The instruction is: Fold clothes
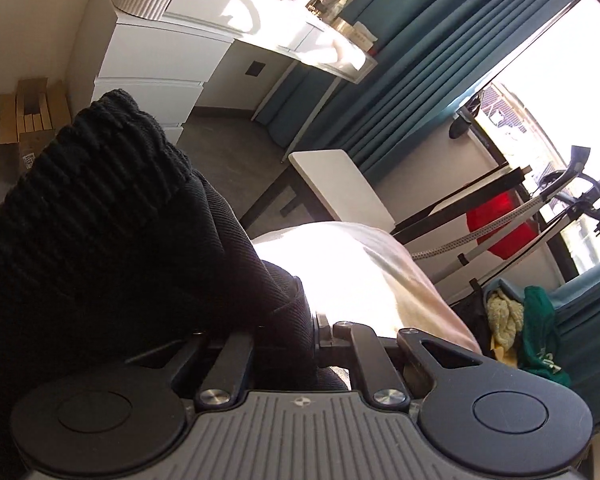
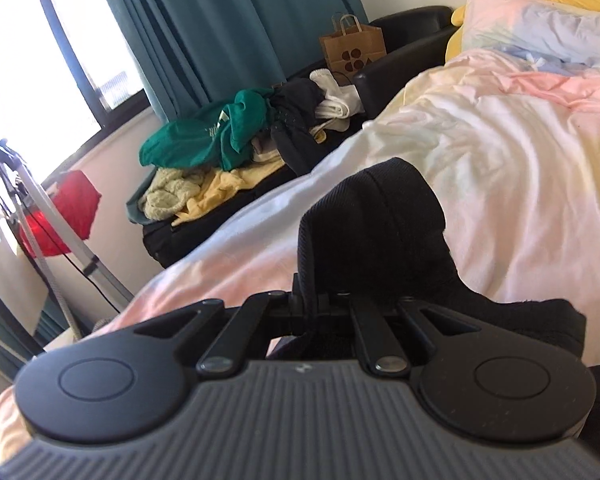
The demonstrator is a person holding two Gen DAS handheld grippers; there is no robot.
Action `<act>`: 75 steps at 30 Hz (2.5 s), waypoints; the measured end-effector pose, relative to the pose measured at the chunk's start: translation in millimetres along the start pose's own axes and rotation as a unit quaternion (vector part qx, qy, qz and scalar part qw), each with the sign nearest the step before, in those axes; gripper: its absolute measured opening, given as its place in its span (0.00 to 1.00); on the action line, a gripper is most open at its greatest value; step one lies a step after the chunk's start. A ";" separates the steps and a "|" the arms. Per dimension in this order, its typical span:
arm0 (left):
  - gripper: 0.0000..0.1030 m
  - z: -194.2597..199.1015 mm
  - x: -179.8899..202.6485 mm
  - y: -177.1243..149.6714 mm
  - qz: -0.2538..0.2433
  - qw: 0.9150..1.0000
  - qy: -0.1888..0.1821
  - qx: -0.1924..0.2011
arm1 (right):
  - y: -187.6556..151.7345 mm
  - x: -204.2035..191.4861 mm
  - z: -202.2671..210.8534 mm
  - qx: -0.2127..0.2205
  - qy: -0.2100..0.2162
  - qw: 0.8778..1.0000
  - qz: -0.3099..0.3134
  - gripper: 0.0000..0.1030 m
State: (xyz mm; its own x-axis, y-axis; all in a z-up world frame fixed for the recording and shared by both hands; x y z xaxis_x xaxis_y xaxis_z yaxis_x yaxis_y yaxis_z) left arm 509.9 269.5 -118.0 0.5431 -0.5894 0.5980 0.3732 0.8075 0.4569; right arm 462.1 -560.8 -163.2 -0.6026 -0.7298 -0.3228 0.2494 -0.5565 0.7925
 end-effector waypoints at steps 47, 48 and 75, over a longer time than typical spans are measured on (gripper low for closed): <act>0.37 90.3 -168.1 -70.9 0.263 0.956 -0.121 0.052 | -63.8 126.6 67.5 0.002 0.103 0.971 -0.217 0.21; 0.29 93.5 -170.4 -67.2 0.275 0.952 -0.120 0.054 | -64.7 127.2 67.2 0.006 0.087 0.975 -0.206 0.11; 0.08 235.1 -167.4 -82.9 0.032 0.997 -0.056 0.030 | -113.7 292.8 225.1 -0.029 0.038 0.934 -0.354 0.10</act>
State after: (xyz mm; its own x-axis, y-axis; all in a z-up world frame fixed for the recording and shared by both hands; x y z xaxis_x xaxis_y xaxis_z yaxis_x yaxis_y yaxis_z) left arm 211.2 295.4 -101.1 0.4762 -0.5388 0.6950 0.2924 0.8424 0.4527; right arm 86.7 -621.9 -231.4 -0.5771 -0.1945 -0.7931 -0.1492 -0.9298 0.3366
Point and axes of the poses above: each gripper's, at about its wrist camera, not at the fingertips, and z roughly against the way its jaws point, x to its right, y to its top, the point moved 9 cm from there along -z, roughly the way its jaws point, and after that the axes turned 8 degrees about z, right-handed, at the moved point
